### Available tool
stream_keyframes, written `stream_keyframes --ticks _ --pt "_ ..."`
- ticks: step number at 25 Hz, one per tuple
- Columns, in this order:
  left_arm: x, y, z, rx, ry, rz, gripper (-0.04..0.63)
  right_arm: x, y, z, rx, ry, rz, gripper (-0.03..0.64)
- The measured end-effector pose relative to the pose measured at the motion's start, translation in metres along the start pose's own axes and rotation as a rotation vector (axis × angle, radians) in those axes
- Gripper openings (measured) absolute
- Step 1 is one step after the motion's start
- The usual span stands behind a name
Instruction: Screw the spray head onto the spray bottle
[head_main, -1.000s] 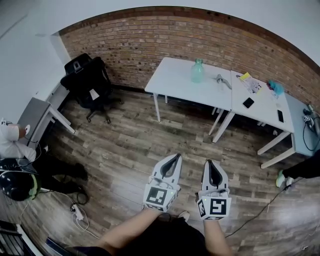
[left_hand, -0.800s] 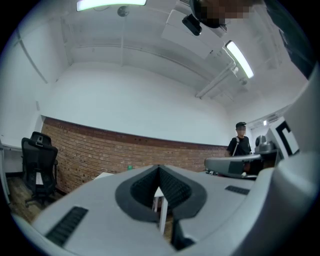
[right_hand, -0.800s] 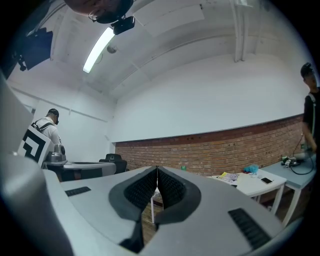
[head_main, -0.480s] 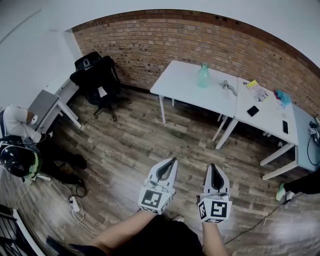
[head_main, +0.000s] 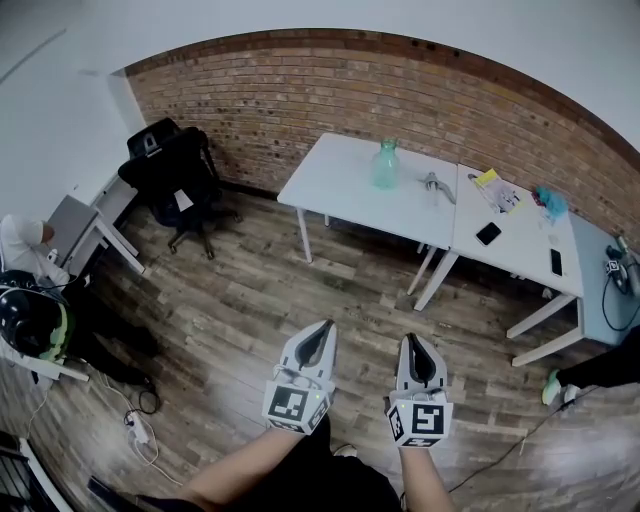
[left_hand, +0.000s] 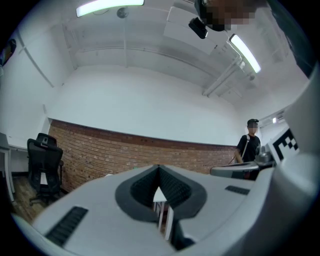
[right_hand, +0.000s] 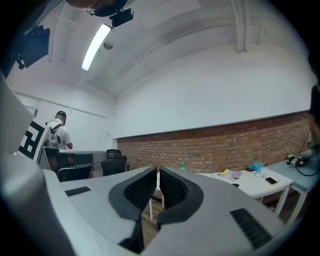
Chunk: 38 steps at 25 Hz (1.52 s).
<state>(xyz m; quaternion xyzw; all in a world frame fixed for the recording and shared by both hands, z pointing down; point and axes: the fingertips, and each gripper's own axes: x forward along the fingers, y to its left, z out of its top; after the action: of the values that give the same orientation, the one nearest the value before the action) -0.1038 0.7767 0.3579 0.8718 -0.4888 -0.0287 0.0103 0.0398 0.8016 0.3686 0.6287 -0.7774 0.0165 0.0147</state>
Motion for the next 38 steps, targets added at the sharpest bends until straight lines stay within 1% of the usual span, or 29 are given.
stream_keyframes --ticks 2,5,9,13,15,18,25,29,34,38 --pt "0.019 -0.001 -0.004 0.016 -0.003 -0.027 0.002 0.015 -0.009 -0.003 0.000 0.000 -0.027 0.009" --pt "0.044 0.006 -0.011 0.032 0.005 -0.062 0.002 0.040 -0.014 -0.009 0.035 0.010 -0.055 0.009" --pt "0.079 0.025 -0.013 0.008 0.019 -0.068 0.002 0.075 -0.014 -0.005 0.047 0.020 -0.058 0.009" --pt "0.114 0.044 -0.014 -0.022 0.013 -0.081 0.002 0.109 -0.022 0.001 0.049 0.018 -0.082 0.009" --pt "0.130 0.052 -0.012 -0.028 0.011 -0.092 0.002 0.124 -0.025 0.002 0.039 0.024 -0.090 0.009" --pt "0.150 0.067 -0.013 -0.031 0.015 -0.103 0.002 0.147 -0.029 0.002 0.052 0.043 -0.103 0.009" --pt "0.176 0.109 -0.019 -0.047 0.038 -0.127 0.002 0.188 -0.024 0.009 0.010 0.042 -0.139 0.009" --pt "0.188 0.116 -0.021 -0.045 0.049 -0.163 0.002 0.202 -0.028 0.015 0.005 0.025 -0.160 0.008" --pt "0.193 0.121 -0.029 -0.053 0.056 -0.169 0.002 0.216 -0.029 0.011 0.011 0.028 -0.172 0.008" --pt "0.213 0.125 -0.030 -0.055 0.057 -0.155 0.002 0.229 -0.041 0.008 0.009 0.038 -0.163 0.008"
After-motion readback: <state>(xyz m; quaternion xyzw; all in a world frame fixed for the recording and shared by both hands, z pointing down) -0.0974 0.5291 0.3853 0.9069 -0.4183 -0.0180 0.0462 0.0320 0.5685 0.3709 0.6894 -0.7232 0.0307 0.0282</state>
